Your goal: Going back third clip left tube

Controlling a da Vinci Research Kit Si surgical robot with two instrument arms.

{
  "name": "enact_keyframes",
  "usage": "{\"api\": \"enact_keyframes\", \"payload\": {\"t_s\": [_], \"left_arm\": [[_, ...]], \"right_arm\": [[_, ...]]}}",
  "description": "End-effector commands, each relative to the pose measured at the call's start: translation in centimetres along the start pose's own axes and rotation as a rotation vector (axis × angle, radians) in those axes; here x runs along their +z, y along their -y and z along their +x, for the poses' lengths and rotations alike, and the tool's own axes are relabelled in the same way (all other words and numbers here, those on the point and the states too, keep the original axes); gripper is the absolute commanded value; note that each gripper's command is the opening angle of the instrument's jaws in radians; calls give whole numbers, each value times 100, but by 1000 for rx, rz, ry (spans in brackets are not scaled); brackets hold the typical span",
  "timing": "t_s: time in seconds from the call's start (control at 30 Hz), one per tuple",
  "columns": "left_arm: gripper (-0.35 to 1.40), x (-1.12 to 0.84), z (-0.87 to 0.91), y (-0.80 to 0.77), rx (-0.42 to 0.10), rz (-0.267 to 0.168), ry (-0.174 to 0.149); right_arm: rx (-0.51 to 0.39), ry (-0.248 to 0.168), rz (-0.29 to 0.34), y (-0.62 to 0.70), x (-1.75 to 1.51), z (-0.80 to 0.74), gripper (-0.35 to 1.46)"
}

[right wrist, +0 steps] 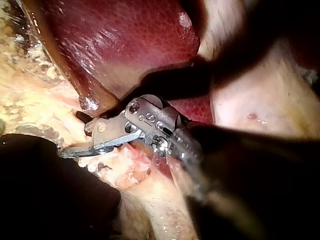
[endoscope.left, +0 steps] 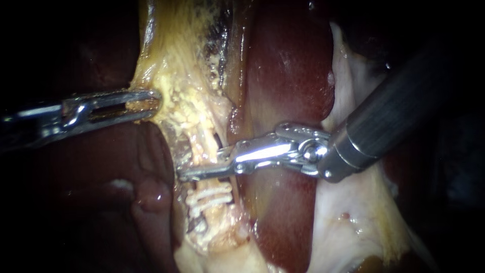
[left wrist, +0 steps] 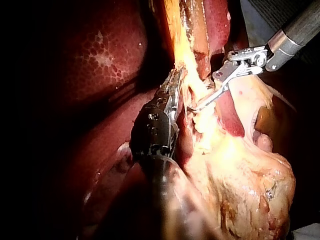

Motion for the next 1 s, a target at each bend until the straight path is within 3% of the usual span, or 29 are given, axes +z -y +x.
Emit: {"api": "enact_keyframes", "payload": {"t_s": [0.03, 0.2, 0.27, 0.33, 0.4, 0.47, 0.63, 1.0], "left_arm": [[-35, -1, 0, 0, 0, 0, 0], [-35, -1, 0, 1, 0, 0, 0], [-35, -2, 0, 1, 0, 0, 0], [-35, -2, 0, 1, 0, 0, 0], [-35, -2, 0, 2, 0, 0, 0], [-35, -2, 0, 2, 0, 0, 0], [-35, -2, 0, 2, 0, -1, 0], [-35, -2, 1, 2, 0, -1, 1]], "right_arm": [[0, 0, 1, 0, 0, 0, -35], [35, 0, 2, 2, -3, -2, -35], [47, 17, 29, 4, -5, -3, -35], [45, 14, 25, 9, -7, -6, 12], [45, -23, -35, 14, -6, -6, 55], [-5, -41, -69, 19, -3, -6, 60], [-66, -28, -57, 32, -4, -8, 60], [-256, -12, -56, 29, -24, -16, 60]]}}
